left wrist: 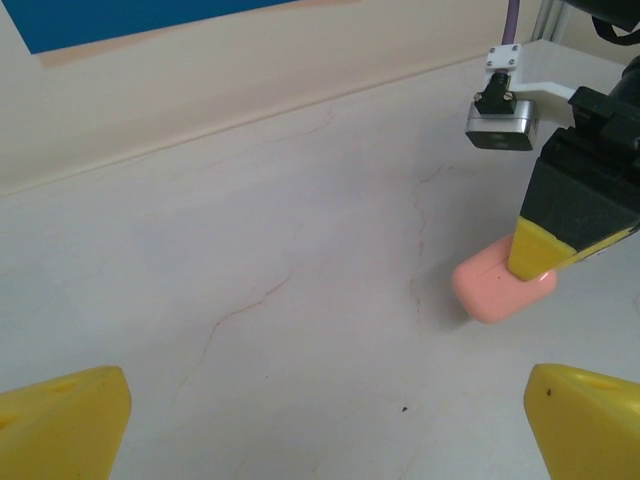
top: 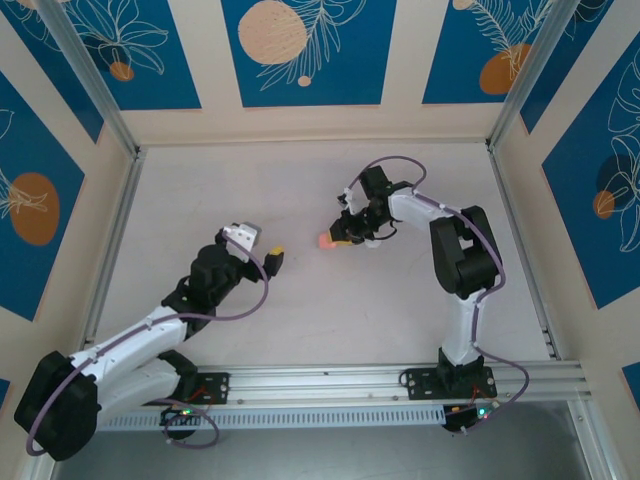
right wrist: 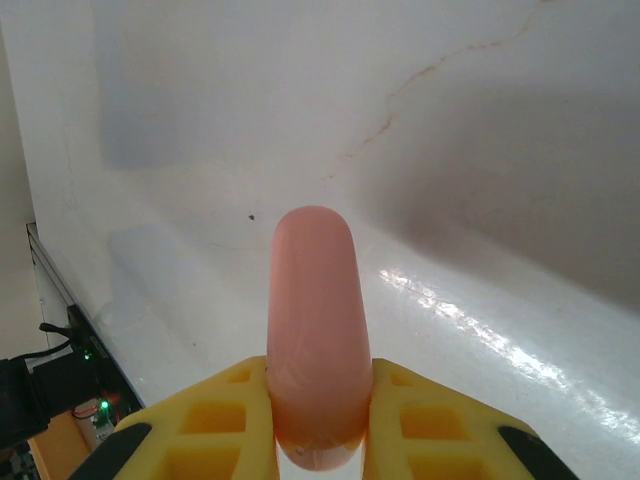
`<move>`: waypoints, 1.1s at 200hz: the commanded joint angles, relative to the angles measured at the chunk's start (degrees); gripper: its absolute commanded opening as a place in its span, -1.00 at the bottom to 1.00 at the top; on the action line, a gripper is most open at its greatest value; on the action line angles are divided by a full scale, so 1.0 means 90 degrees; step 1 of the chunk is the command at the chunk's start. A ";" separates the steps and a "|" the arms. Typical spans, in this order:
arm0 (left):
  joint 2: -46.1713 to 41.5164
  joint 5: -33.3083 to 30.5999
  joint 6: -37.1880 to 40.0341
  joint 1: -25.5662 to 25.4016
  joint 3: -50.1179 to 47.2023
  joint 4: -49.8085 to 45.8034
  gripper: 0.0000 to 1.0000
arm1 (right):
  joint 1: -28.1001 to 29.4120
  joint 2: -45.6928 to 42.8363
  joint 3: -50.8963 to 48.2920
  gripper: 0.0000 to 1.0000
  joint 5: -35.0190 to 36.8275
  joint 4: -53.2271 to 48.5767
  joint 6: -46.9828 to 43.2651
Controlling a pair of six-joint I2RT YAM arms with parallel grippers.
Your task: Insert wireless bluetooth earbuds into charging case
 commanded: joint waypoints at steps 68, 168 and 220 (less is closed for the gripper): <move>0.0266 -0.0111 0.0084 -0.0014 0.0189 -0.0004 1.00 | -0.0059 0.0477 0.0441 -0.69 -0.0080 -0.0412 0.0216; 0.0257 -0.0153 0.0103 -0.0014 0.0188 -0.0019 1.00 | -0.0106 0.0730 0.0517 -0.55 -0.0058 -0.0483 0.0294; 0.0246 -0.0158 0.0103 -0.0009 0.0183 -0.0033 1.00 | -0.0143 0.0730 0.0503 -0.38 0.0054 -0.0507 0.0360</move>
